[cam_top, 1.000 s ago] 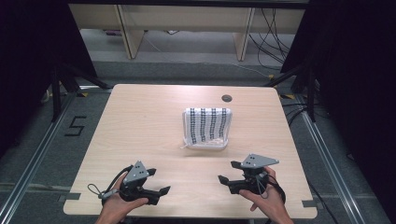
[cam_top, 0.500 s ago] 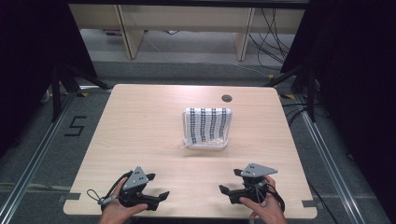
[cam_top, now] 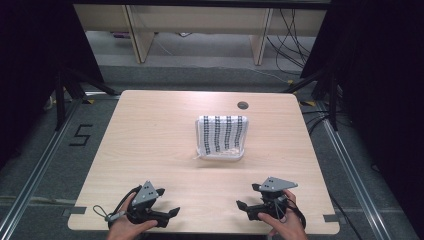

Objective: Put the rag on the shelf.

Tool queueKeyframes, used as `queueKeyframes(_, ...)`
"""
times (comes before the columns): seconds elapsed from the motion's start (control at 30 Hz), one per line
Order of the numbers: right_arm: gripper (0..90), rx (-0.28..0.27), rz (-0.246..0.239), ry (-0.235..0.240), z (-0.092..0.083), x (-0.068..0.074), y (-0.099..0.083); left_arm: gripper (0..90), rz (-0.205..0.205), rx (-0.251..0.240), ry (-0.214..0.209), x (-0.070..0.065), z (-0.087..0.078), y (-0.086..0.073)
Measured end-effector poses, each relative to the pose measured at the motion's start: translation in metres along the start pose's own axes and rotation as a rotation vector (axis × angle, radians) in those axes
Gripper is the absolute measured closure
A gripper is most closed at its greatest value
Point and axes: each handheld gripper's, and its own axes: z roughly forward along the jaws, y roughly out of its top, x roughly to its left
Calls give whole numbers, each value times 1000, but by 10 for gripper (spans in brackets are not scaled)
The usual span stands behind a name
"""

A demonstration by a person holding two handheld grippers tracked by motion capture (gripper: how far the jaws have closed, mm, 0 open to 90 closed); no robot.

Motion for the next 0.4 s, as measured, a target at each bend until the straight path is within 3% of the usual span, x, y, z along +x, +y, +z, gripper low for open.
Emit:
queueKeyframes(0.1, 166, 8, 25, -5, 0, 0, -1, 169, 22, 15, 4, 3, -1, 0)
queueKeyframes(0.13, 166, -10, -7, -12, 0, -3, -1, 169, 10, 9, 0, 3, -1, 0)
queueKeyframes(0.2, 166, -10, 10, 11, 1, -3, -1, 169, -5, -7, -5, 2, 0, 0)
queueKeyframes(0.23, 167, -2, -6, 2, -1, -4, 0, 169, 5, 9, -1, 2, -1, 0)
queueKeyframes(0.33, 167, -12, 5, 12, 1, -3, -1, 169, 19, 22, -3, 4, -2, 0)
queueKeyframes(0.4, 167, 2, 20, -1, 0, -2, -1, 169, -4, 5, -1, 4, -1, -1)
